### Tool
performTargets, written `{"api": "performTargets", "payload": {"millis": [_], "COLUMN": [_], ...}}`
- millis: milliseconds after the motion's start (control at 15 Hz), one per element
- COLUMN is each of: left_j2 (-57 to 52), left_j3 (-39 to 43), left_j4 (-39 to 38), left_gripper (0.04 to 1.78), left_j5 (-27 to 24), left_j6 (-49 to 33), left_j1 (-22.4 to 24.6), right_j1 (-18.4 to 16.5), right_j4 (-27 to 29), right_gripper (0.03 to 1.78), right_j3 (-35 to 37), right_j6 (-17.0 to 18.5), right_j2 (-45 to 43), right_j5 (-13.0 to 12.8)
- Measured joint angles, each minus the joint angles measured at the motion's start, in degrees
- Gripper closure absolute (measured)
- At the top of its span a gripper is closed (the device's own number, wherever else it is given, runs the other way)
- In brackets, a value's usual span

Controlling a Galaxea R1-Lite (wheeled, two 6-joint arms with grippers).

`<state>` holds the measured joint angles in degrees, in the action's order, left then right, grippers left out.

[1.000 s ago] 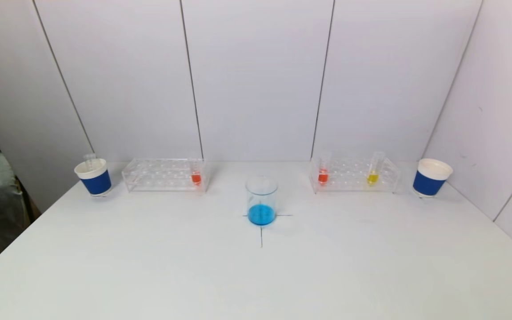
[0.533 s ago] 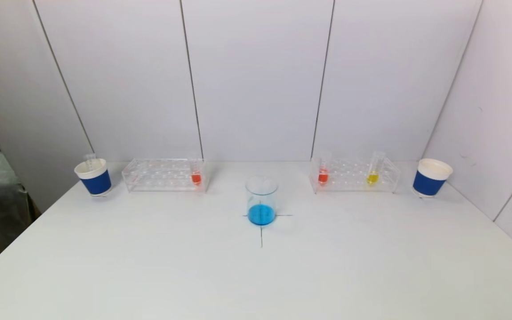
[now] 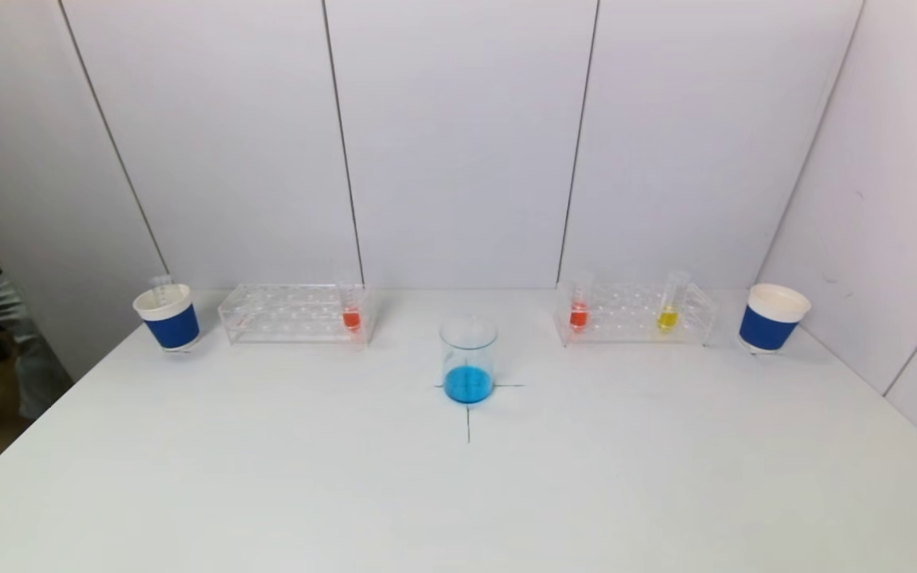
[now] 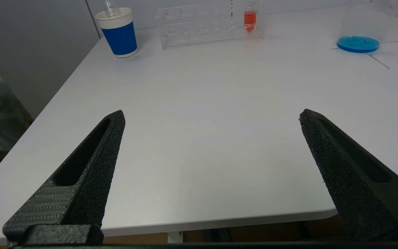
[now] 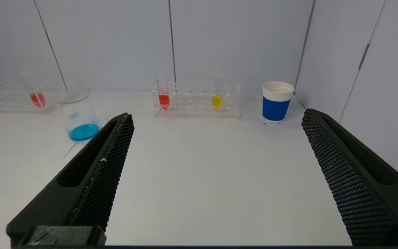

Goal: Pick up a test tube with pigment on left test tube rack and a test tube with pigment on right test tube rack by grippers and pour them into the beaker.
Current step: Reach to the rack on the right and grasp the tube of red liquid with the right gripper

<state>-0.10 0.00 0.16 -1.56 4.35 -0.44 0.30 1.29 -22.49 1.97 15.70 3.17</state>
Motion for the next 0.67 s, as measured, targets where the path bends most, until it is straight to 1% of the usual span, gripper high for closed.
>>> {"api": "performTargets", "payload": {"millis": [200, 400, 533, 600, 667], "left_j2": [0.0, 0.0, 0.0, 0.0, 0.0], "left_j3": [0.0, 0.0, 0.0, 0.0, 0.0], "left_j4": [0.0, 0.0, 0.0, 0.0, 0.0], "left_gripper": [0.06, 0.06, 0.06, 0.06, 0.06], "left_j5": [0.0, 0.0, 0.0, 0.0, 0.0], "left_j6": [0.0, 0.0, 0.0, 0.0, 0.0], "left_j1": [0.0, 0.0, 0.0, 0.0, 0.0], "right_j1": [0.3, 1.1, 2.8, 3.9, 5.6], "right_j4": [-5.2, -10.5, -13.2, -14.3, -15.5], "right_gripper": [0.04, 0.04, 0.04, 0.04, 0.04], "right_j3": [-7.5, -15.3, -20.1, -21.9, -23.9], "right_j6": [-0.5, -1.1, -1.2, -1.3, -1.3], "right_j2": [13.2, 26.6, 35.3, 38.8, 42.7], "right_j5": [1.2, 1.6, 1.3, 0.7, -0.4]}}
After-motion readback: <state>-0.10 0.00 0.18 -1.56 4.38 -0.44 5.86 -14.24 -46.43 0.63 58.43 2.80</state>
